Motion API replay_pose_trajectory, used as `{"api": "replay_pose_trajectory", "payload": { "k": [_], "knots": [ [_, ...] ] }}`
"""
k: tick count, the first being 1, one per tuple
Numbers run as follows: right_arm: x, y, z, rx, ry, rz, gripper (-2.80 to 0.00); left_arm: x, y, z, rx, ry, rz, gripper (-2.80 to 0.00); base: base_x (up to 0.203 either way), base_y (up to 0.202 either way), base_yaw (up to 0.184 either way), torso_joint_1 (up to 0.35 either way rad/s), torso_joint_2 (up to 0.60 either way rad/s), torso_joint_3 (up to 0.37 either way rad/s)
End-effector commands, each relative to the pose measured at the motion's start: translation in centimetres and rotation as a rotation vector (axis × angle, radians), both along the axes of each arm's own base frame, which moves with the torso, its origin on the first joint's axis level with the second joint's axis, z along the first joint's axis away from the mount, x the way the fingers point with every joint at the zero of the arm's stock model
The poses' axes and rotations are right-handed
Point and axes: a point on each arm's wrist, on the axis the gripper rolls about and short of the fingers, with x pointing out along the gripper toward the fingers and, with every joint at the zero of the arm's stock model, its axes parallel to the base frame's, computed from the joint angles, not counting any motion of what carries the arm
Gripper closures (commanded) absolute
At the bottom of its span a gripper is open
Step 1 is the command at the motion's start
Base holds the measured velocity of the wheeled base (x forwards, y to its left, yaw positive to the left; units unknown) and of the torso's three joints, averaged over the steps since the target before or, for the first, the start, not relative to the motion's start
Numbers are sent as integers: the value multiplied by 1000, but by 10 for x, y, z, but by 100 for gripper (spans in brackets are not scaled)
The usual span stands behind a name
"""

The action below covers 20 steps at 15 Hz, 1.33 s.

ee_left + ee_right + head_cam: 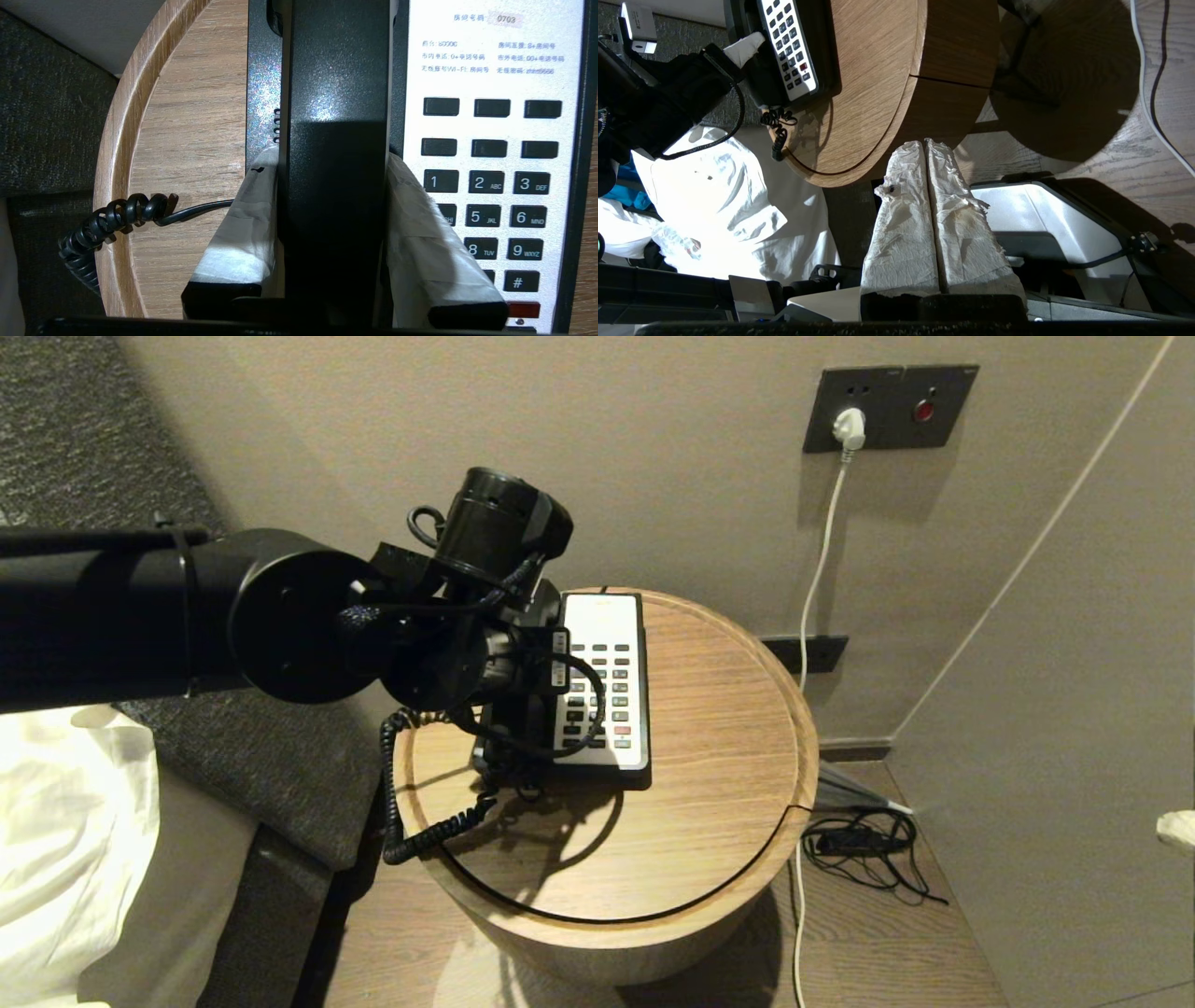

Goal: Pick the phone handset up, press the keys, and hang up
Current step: Put the handset back, then end the call using the dial pad

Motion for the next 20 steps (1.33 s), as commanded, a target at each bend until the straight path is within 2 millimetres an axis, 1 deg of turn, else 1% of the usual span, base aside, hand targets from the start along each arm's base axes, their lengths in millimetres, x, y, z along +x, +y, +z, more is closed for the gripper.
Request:
{"api": "replay_pose_trajectory", "payload": {
  "k": [1, 2, 8, 13, 14, 15, 17, 19, 20],
  "knots": [
    [1, 0, -2, 0, 12, -1, 0, 1, 0, -2, 2, 3, 6, 0, 0, 0, 0, 0, 0, 0],
    [1, 0, -3, -1, 14, -1, 0, 1, 0, -2, 3, 2, 8, -280, 0, 0, 0, 0, 0, 0],
    [4, 2, -5, 5, -3, 0, 0, -1, 1, 8, -26, -28, 18, -280, 0, 0, 0, 0, 0, 0],
    [4, 2, -8, -8, 2, 4, 0, -18, 15, 24, -50, -51, 13, -280, 0, 0, 0, 0, 0, 0],
    [4, 2, -8, -13, -2, 7, 0, -24, 20, 27, -55, -54, 12, 0, 0, 0, 0, 0, 0, 0],
    [3, 1, -9, -30, -11, 15, 0, -33, 28, 31, -60, -59, 12, 0, 0, 0, 0, 0, 0, 0],
    [1, 1, -19, -58, 6, 24, 0, -57, 50, 36, -66, -66, 13, 0, 0, 0, 0, 0, 0, 0],
    [-3, -1, -32, -74, 34, 27, 0, -88, 76, 39, -85, -73, -5, 0, 0, 0, 0, 0, 0, 0],
    [-6, -2, -35, -77, 41, 25, 0, -103, 89, 37, -92, -69, -21, 0, 0, 0, 0, 0, 0, 0]
  ]
}}
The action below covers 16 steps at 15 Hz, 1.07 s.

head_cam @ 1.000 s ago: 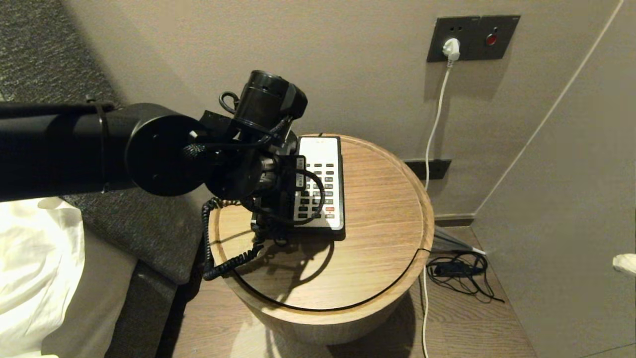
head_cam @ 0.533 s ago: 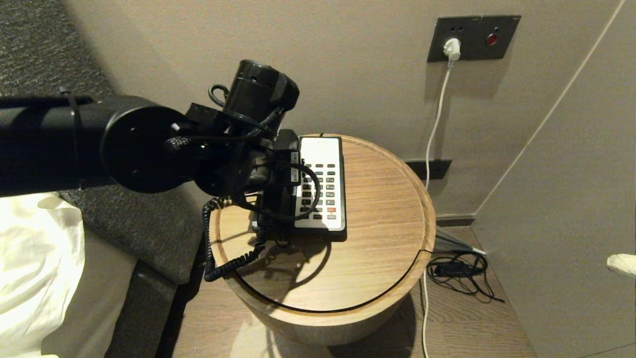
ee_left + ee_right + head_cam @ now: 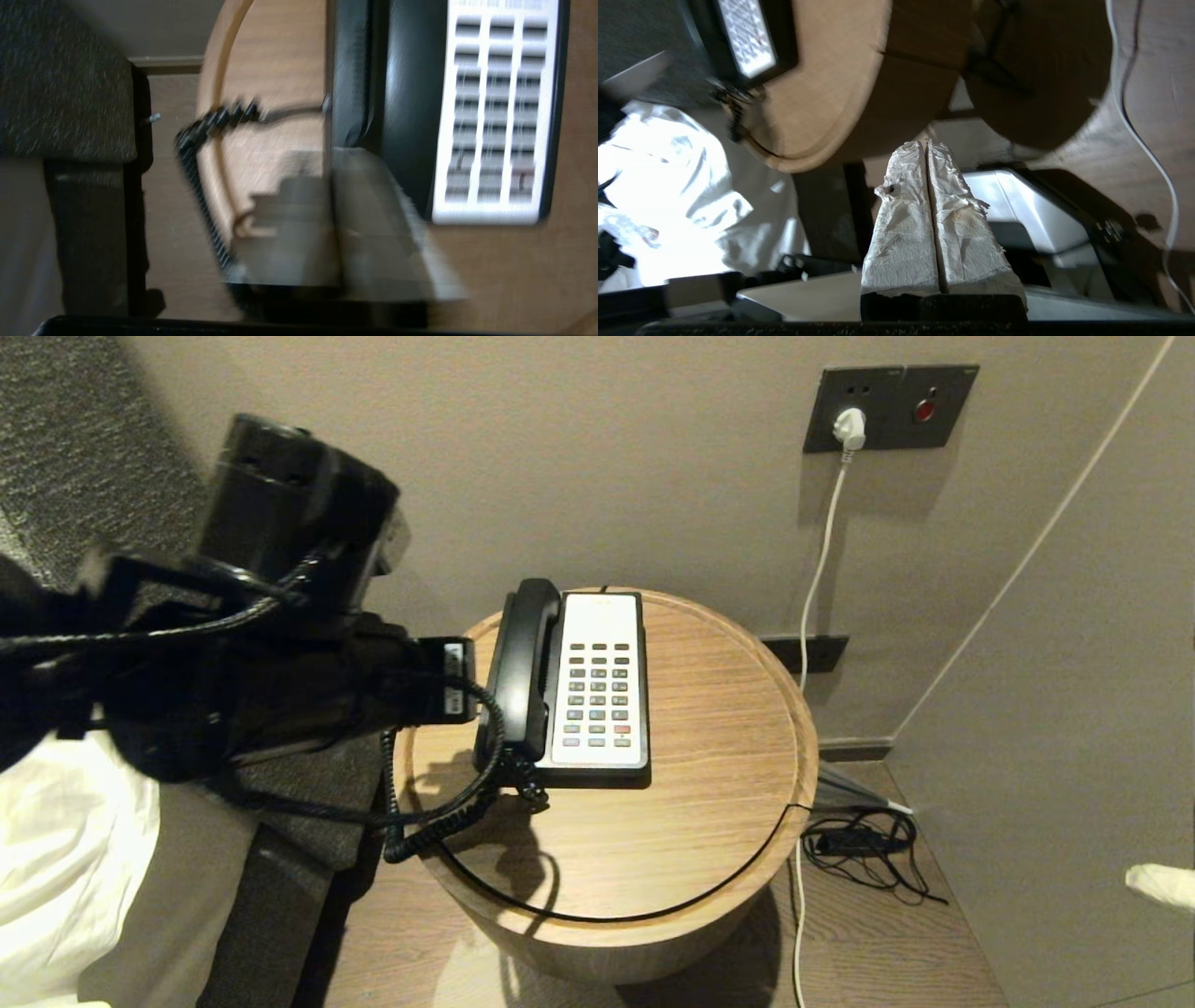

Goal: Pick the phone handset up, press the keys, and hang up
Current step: End the call using the dial pad

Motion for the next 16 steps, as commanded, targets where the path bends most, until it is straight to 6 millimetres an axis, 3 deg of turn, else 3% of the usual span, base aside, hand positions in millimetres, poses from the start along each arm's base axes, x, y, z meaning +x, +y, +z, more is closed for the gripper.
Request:
{"api": "replay_pose_trajectory", "payload": {
  "k": [1, 5, 7, 9, 11, 13, 15, 16],
  "knots": [
    [-7, -3, -2, 1, -2, -7, 0, -44, 37, 7, -49, -37, -20, 0, 0, 0, 0, 0, 0, 0],
    [3, 1, 46, 2, -22, -6, 0, -92, 77, -4, -145, -37, -122, 0, 0, 0, 0, 0, 0, 0],
    [32, 14, 73, -32, 18, 6, 0, -107, 97, -12, -207, -30, -115, 0, 0, 0, 0, 0, 0, 0],
    [77, 35, 89, -103, 78, 39, 0, -119, 108, -15, -298, -24, -105, 0, 0, 0, 0, 0, 0, 0],
    [127, 66, 99, -169, 118, 84, 0, -133, 117, -31, -295, -16, -105, 0, 0, 0, 0, 0, 0, 0],
    [165, 108, 102, -229, 146, 151, 0, -140, 122, -41, -276, -20, -101, 0, 0, 0, 0, 0, 0, 0],
    [182, 162, 81, -317, 203, 259, 0, -140, 122, -42, -275, -18, -96, 0, 0, 0, 0, 0, 0, 0],
    [179, 188, 70, -353, 220, 322, 0, -140, 122, -44, -272, -12, -95, 0, 0, 0, 0, 0, 0, 0]
  ]
}}
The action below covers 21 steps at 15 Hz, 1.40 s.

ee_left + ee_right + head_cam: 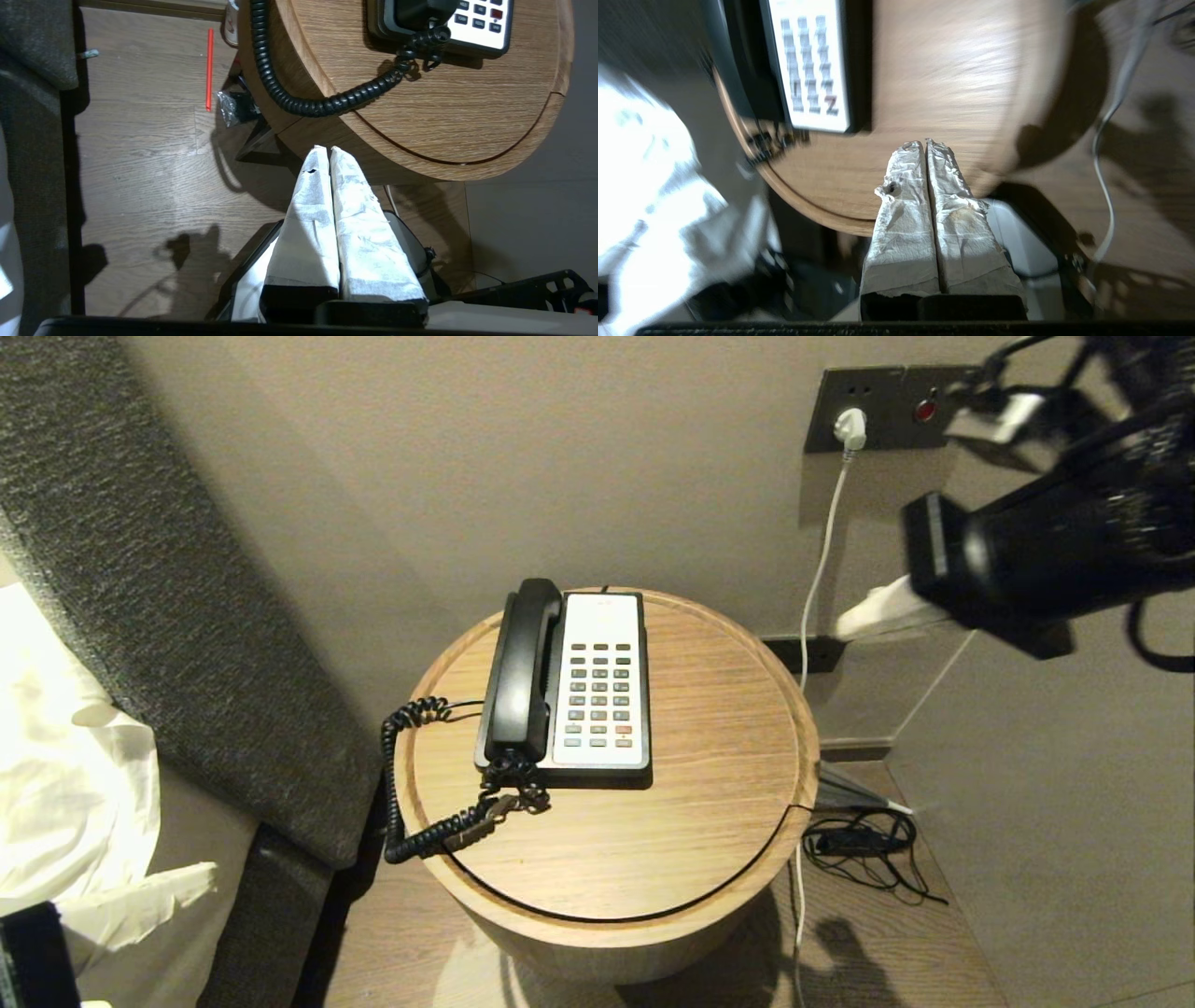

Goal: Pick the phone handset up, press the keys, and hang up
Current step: End the call using the dial pad

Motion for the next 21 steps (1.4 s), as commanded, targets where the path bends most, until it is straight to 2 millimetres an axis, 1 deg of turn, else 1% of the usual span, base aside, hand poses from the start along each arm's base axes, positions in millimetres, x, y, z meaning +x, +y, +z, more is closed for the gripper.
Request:
{"api": "replay_pose_trajectory", "payload": {
  "k": [1, 2, 4, 5, 7, 10, 13, 15, 21],
  "knots": [
    [21, 78, -50, -117, 120, 137, 0, -2, 1, -4, 4, 10, 3, 0, 0, 0, 0, 0, 0, 0],
    [20, 92, -58, -132, 131, 161, 0, -1, 1, -8, 15, 17, 17, 0, 0, 0, 0, 0, 0, 0],
    [15, 106, -63, -120, 144, 171, 0, -2, 2, -11, 27, 22, 30, 0, 0, 0, 0, 0, 0, 0],
    [13, 109, -63, -112, 147, 170, 0, -1, 2, -13, 31, 28, 31, 0, 0, 0, 0, 0, 0, 0],
    [11, 106, -61, -111, 144, 169, 0, -2, 2, -15, 35, 35, 32, 0, 0, 0, 0, 0, 0, 0],
    [18, 111, -68, -131, 128, 141, 0, -2, 3, -17, 37, 38, 32, 0, 0, 0, 0, 0, 0, 0],
    [30, 116, -72, -97, 97, 125, 0, -1, 2, -18, 41, 45, 32, 0, 0, 0, 0, 0, 0, 0],
    [33, 119, -72, -80, 78, 123, 0, -1, 1, -18, 41, 43, 30, 0, 0, 0, 0, 0, 0, 0],
    [42, 127, -85, -101, 77, 112, 0, -2, 2, -23, 49, 56, 29, 0, 0, 0, 0, 0, 0, 0]
  ]
}}
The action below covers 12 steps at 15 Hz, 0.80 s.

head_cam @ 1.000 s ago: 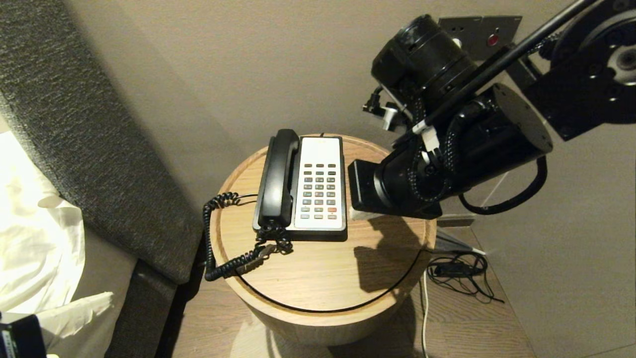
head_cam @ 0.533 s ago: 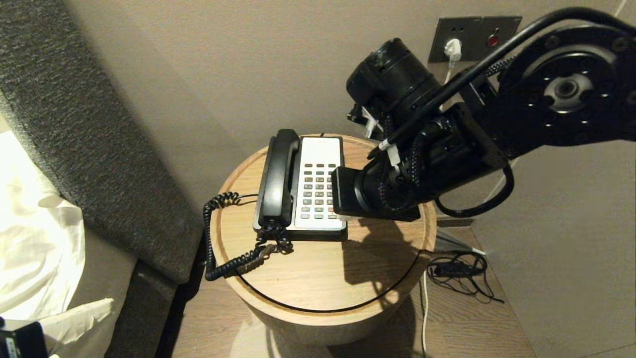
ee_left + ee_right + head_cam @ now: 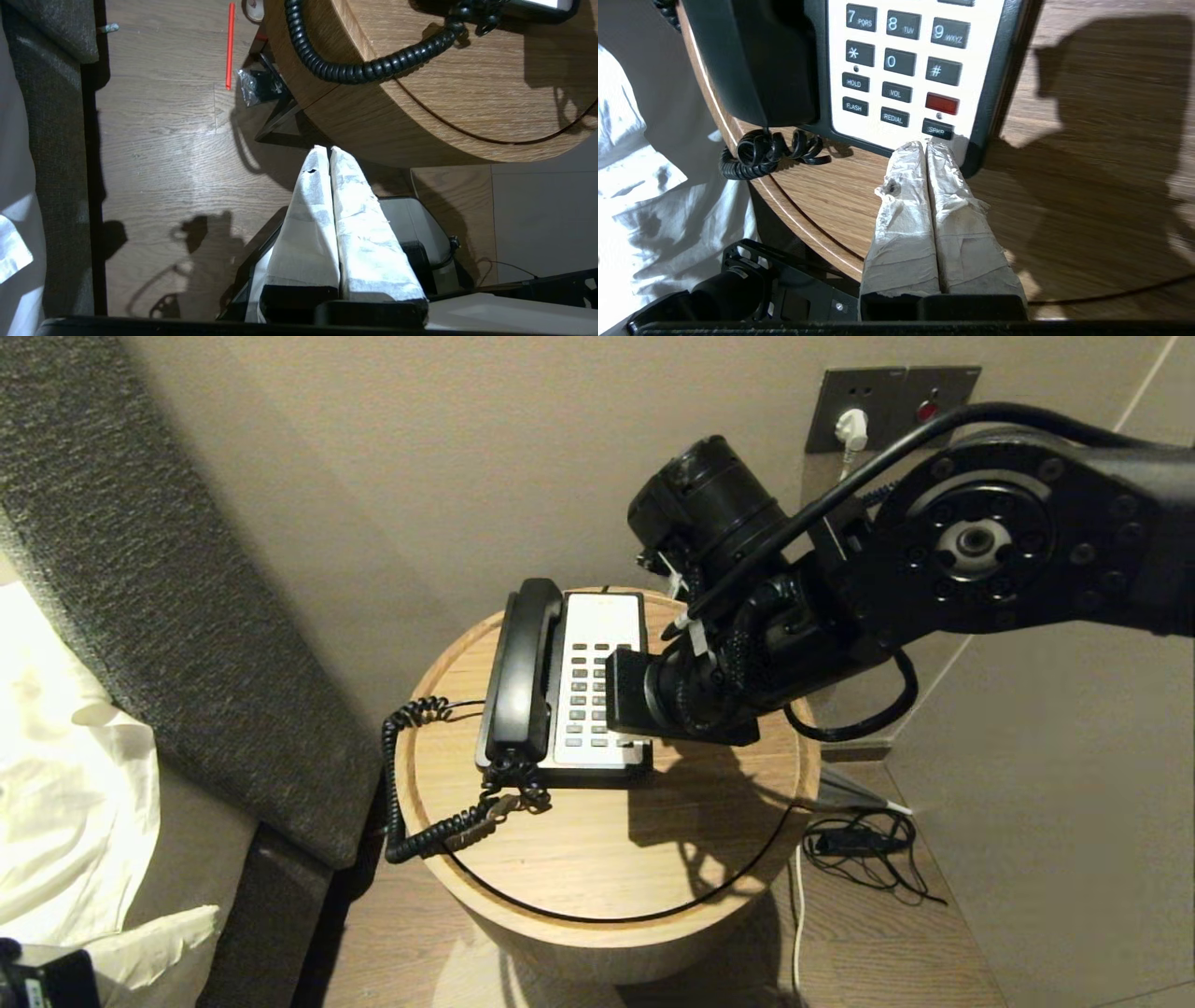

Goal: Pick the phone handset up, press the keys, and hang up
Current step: End the call using the dial pad

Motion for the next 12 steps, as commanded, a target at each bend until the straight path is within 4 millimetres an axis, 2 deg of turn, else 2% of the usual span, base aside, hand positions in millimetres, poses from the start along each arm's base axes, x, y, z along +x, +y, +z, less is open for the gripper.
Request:
{"api": "replay_pose_trajectory", "payload": {
  "k": [1, 12],
  "knots": [
    [3, 3, -7, -15, 13, -3, 0, 1, 0, -1, 2, 7, 2, 0, 0, 0, 0, 0, 0, 0],
    [15, 3, -13, -16, 0, -12, 0, 1, 0, -5, 12, 19, 3, 0, 0, 0, 0, 0, 0, 0]
  ]
}}
